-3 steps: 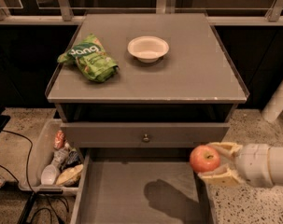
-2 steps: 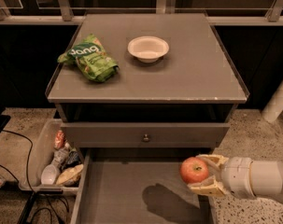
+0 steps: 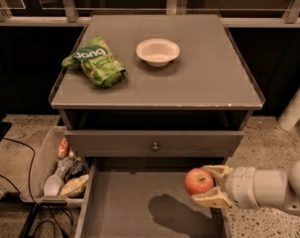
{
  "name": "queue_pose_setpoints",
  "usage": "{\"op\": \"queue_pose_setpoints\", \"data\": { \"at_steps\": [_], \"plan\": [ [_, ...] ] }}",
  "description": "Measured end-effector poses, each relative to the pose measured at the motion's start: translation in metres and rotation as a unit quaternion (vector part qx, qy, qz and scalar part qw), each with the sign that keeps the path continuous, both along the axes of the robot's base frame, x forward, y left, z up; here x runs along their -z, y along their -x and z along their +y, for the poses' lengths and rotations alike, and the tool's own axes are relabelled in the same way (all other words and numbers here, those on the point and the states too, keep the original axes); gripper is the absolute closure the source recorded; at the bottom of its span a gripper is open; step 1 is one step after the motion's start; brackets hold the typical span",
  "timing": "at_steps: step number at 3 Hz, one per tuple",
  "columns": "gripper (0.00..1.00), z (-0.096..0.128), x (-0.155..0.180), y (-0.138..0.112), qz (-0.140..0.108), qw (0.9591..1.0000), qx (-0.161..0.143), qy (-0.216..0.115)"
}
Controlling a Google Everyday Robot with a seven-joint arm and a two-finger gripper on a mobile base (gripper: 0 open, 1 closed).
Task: Place apple into middle drawer
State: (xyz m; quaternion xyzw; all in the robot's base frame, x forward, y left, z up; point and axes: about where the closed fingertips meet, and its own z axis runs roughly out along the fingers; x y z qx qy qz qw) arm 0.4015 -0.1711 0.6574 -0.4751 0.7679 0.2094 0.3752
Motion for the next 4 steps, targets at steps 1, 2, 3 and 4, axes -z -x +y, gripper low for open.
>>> {"op": "queue_pose_setpoints", "data": {
  "at_steps": [1,2,3,4],
  "plan": [
    [1.00,0.016,0.044,-0.021,0.030,0.9995,0.010,-0.009],
    [1.00,0.026,0.093,-0.045,0.038,0.9988,0.029,-0.006],
    [1.00,0.036,0.131,-0.064,0.021,0.9986,0.048,-0.003],
    [1.00,0.051,0.165,-0.078,-0.004,0.9987,0.049,0.012]
  ]
}}
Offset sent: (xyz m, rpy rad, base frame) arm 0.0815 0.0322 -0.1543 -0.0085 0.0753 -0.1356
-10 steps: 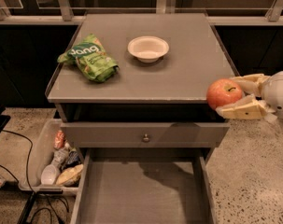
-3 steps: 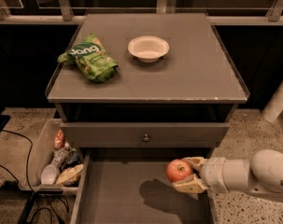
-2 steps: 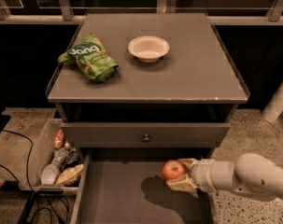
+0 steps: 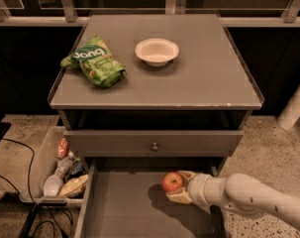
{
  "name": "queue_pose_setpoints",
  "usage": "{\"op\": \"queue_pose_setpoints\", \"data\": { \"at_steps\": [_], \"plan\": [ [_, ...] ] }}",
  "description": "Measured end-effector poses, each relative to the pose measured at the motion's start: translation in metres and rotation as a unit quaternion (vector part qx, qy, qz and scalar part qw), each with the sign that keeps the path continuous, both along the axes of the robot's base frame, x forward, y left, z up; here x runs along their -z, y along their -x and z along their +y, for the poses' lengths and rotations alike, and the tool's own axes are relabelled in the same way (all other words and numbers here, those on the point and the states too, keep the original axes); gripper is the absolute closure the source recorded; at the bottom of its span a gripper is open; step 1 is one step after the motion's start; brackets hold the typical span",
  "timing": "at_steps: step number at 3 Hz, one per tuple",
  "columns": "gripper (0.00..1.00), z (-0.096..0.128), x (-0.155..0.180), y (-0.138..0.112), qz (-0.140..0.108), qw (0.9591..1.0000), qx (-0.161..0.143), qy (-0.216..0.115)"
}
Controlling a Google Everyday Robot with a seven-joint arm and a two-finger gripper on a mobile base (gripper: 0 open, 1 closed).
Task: Place apple into middle drawer
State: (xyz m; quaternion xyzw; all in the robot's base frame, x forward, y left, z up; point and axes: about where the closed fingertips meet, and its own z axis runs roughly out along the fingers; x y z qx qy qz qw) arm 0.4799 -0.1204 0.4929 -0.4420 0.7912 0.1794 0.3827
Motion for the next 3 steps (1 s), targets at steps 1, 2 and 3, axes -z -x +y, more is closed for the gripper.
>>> {"op": "queue_pose_setpoints", "data": {
  "at_steps": [1,2,3],
  "plan": [
    [1.00,0.011,0.035,-0.008,-0.002,0.9998,0.000,0.017],
    [1.00,0.019,0.064,-0.009,0.007,0.9994,-0.004,0.032],
    [1.00,0.027,0.090,-0.013,0.019,0.9988,-0.005,0.044]
  ]
}}
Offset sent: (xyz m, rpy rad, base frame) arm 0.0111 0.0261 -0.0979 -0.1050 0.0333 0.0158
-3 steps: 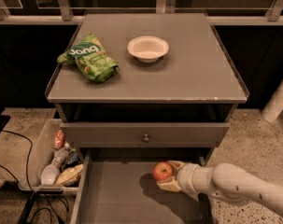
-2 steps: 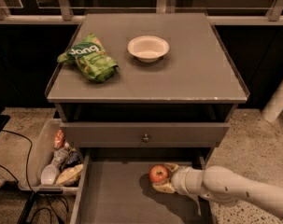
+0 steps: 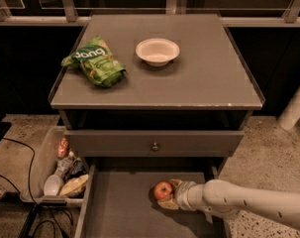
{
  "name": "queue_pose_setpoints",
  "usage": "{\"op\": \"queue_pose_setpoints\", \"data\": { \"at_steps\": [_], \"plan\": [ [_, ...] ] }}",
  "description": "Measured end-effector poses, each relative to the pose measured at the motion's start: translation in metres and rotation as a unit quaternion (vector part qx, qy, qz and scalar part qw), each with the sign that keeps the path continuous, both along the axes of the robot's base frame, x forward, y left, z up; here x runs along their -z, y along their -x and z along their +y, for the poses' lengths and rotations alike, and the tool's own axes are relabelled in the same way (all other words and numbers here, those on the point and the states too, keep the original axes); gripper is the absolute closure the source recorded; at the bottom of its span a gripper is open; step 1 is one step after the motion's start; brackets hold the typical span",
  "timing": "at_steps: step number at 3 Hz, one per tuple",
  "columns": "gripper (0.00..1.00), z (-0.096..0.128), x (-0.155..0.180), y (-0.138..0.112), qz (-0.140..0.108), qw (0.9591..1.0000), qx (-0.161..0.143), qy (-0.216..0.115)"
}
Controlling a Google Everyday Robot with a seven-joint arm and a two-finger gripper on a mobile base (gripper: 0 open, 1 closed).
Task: Place apple into middle drawer
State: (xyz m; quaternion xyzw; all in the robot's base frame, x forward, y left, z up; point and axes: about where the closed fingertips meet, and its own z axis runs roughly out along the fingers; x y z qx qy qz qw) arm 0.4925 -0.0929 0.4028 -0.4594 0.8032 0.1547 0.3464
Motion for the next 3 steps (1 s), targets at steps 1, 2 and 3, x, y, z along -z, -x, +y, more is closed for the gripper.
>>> {"op": "queue_pose_setpoints", "data": {
  "at_steps": [1,2,3],
  "plan": [
    [1.00,0.003,0.024,-0.001,0.018,0.9998,0.005,0.011],
    [0.82,0.004,0.035,0.000,0.027,0.9995,0.008,0.014],
    [0.57,0.004,0.035,0.000,0.027,0.9995,0.008,0.014]
  ]
}}
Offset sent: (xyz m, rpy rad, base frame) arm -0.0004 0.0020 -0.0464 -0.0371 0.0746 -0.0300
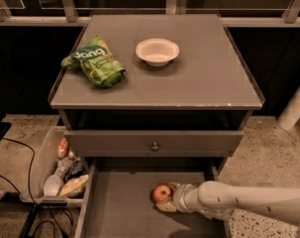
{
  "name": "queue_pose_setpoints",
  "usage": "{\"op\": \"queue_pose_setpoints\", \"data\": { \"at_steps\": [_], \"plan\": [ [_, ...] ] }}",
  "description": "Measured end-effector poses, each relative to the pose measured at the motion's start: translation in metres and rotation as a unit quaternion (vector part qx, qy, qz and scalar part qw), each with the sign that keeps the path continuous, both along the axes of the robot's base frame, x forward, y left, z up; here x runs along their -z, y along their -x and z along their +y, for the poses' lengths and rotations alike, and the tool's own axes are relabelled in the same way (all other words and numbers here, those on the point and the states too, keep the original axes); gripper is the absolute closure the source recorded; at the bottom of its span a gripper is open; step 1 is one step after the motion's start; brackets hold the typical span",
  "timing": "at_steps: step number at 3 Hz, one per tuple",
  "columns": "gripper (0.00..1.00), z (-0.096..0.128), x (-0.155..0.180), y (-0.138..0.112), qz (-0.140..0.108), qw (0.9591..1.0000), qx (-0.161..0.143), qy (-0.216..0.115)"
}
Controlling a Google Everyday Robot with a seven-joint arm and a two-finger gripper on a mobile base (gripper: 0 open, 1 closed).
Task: Place apple into middle drawer
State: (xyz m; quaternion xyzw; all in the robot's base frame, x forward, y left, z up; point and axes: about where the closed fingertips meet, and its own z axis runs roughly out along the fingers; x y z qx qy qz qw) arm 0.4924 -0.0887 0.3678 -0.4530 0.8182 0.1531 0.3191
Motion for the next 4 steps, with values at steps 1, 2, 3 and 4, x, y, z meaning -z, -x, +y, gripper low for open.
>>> {"op": "queue_pose_setpoints", "data": {
  "at_steps": [1,2,3,4],
  "plan": [
    [0.36,0.0000,0.0000,0.0000,0.000,1.0000,0.000,0.000],
    [0.11,0.0000,0.0000,0.0000,0.000,1.0000,0.000,0.000],
    [0.00,0.0001,0.0000,0.0000,0.000,1.0000,0.000,0.000],
    [0.00,0.0001,0.0000,0.0000,0.000,1.0000,0.000,0.000]
  ]
}}
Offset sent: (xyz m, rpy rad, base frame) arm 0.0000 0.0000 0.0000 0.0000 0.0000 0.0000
